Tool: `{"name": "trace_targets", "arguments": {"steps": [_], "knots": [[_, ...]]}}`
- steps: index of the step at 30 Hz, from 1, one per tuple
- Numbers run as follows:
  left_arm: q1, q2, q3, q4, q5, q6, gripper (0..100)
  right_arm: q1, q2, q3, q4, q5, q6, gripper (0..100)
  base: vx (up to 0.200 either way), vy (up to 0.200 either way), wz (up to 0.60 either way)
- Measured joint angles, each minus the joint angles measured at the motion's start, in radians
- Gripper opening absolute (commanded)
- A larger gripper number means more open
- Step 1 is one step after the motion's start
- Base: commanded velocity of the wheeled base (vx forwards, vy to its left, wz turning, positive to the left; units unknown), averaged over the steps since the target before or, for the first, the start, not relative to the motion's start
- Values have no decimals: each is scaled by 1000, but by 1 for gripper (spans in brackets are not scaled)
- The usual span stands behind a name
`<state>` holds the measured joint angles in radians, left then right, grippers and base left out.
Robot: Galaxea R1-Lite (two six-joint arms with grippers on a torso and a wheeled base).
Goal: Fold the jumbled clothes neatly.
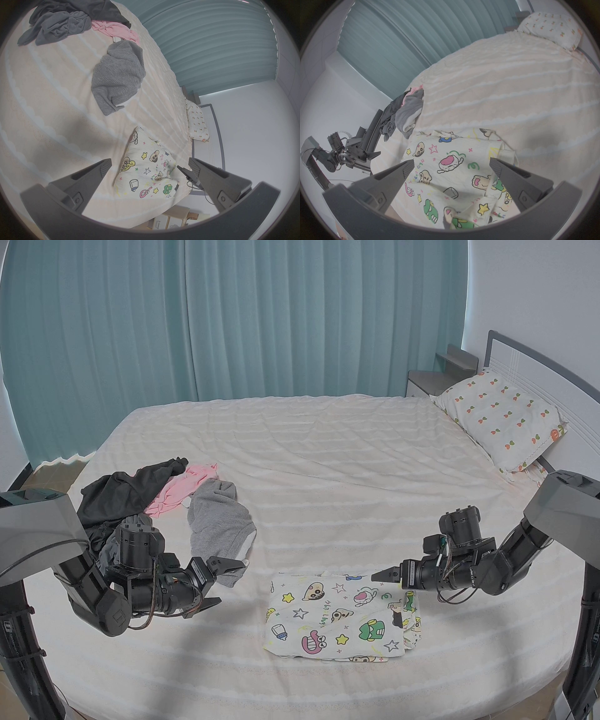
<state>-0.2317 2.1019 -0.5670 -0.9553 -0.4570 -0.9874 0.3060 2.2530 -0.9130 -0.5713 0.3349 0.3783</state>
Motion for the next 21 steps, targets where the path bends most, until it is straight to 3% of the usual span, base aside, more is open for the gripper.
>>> {"name": "trace_targets", "arguments": {"steps": [21], "knots": [[0, 6, -1, 0, 3, 0, 100, -20, 95, -64, 7, 1, -1, 100, 0, 0, 0]]}}
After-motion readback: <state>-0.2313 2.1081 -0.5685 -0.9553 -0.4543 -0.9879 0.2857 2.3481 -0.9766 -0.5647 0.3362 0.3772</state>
